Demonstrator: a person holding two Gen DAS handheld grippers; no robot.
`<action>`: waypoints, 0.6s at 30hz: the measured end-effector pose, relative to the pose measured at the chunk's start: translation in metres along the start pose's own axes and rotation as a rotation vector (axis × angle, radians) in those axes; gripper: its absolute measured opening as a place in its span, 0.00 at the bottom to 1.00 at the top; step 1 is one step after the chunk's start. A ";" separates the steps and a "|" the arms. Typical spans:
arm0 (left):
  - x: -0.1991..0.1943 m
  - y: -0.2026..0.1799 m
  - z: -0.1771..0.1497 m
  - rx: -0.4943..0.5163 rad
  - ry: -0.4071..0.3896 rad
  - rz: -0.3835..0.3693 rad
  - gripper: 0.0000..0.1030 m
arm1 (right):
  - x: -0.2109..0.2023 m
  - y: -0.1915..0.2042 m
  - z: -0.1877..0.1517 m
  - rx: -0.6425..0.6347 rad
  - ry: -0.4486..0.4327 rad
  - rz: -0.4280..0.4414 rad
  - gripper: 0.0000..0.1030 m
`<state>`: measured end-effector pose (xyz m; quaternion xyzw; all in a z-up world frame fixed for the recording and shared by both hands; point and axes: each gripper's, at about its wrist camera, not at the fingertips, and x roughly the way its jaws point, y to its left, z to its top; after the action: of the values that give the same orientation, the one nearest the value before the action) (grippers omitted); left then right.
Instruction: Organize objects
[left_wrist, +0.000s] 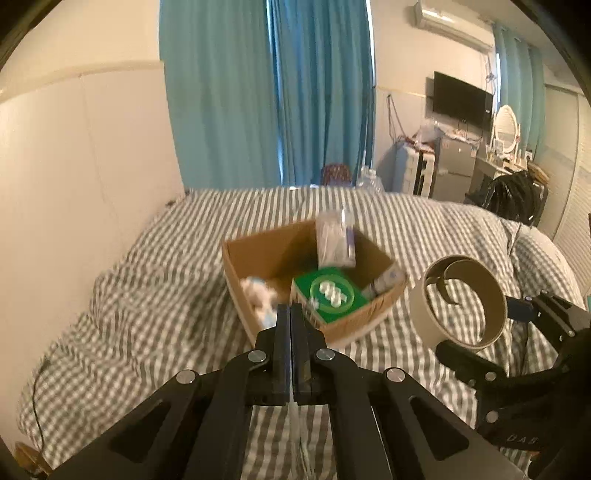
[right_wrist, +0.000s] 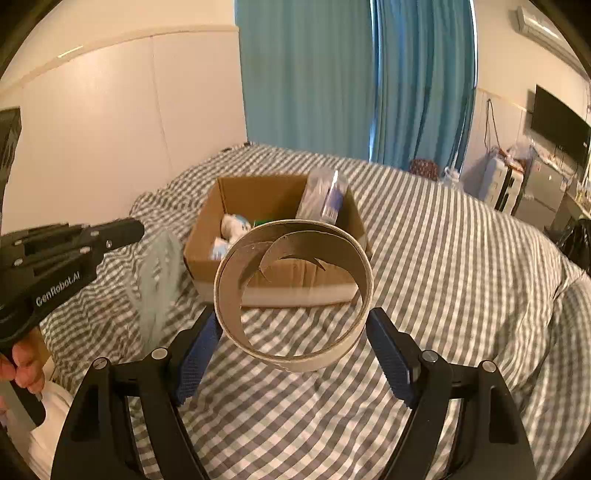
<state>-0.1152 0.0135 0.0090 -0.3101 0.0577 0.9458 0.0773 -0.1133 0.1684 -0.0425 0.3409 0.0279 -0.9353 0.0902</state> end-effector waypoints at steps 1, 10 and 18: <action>0.000 -0.001 0.005 0.008 -0.006 0.002 0.00 | -0.001 0.000 0.005 -0.003 -0.006 -0.004 0.77; 0.036 -0.003 -0.032 0.000 0.115 -0.019 0.02 | 0.009 -0.010 0.016 0.027 -0.017 0.008 0.77; 0.095 -0.013 -0.116 -0.051 0.331 -0.026 0.59 | 0.052 -0.017 -0.037 0.061 0.113 0.032 0.77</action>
<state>-0.1216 0.0184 -0.1410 -0.4644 0.0415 0.8818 0.0712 -0.1323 0.1817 -0.1044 0.3960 -0.0011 -0.9135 0.0929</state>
